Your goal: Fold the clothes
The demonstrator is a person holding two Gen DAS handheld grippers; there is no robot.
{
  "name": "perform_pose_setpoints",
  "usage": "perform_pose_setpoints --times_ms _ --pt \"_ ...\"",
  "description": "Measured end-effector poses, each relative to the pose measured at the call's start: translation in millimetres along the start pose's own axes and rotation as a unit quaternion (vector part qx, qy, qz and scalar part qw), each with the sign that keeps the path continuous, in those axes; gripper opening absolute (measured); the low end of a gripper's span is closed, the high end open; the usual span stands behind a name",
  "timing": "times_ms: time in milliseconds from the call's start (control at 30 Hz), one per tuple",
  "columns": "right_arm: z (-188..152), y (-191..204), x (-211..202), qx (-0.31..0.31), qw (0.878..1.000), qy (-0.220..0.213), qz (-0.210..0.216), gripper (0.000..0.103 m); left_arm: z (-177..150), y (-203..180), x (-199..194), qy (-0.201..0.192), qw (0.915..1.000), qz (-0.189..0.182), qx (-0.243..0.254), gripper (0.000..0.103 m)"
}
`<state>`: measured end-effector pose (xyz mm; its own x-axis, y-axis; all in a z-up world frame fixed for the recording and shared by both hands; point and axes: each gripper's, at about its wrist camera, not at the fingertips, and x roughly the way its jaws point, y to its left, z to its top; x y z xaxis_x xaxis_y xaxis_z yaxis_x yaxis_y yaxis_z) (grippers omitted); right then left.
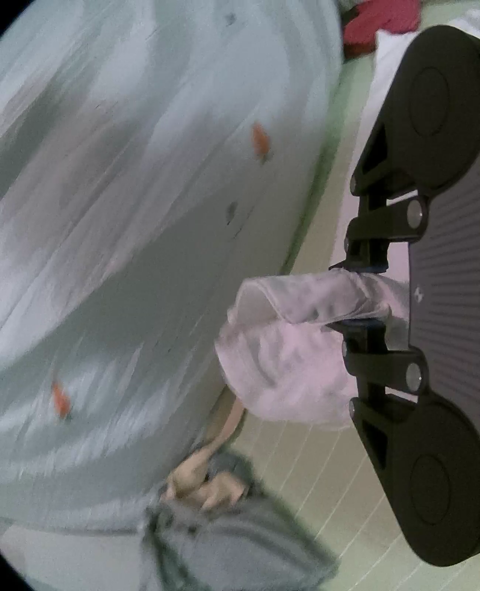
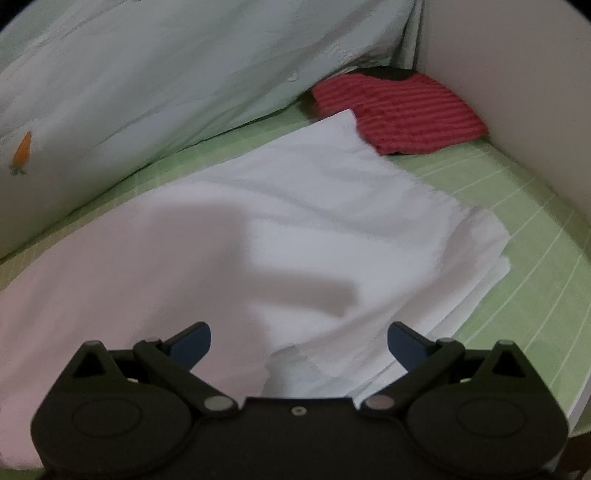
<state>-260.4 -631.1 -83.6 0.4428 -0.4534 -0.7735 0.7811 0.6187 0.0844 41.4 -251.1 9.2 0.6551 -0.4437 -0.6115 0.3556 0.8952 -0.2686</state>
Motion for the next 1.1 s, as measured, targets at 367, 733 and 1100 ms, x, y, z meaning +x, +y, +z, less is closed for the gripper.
perform_pose_setpoints --times_ms 367,733,1100 --pt "30 -59 41 -0.044 0.999 0.017 0.003 0.103 -95 -85 72 0.114 0.992 0.053 0.012 0.02" --pt "64 -71 66 -0.07 0.997 0.0 0.011 0.103 -95 -114 78 0.124 0.9858 0.098 0.056 0.033" --pt "78 -123 94 -0.032 0.998 -0.007 -0.045 0.103 -96 -145 69 0.134 0.9856 0.067 0.078 0.067"
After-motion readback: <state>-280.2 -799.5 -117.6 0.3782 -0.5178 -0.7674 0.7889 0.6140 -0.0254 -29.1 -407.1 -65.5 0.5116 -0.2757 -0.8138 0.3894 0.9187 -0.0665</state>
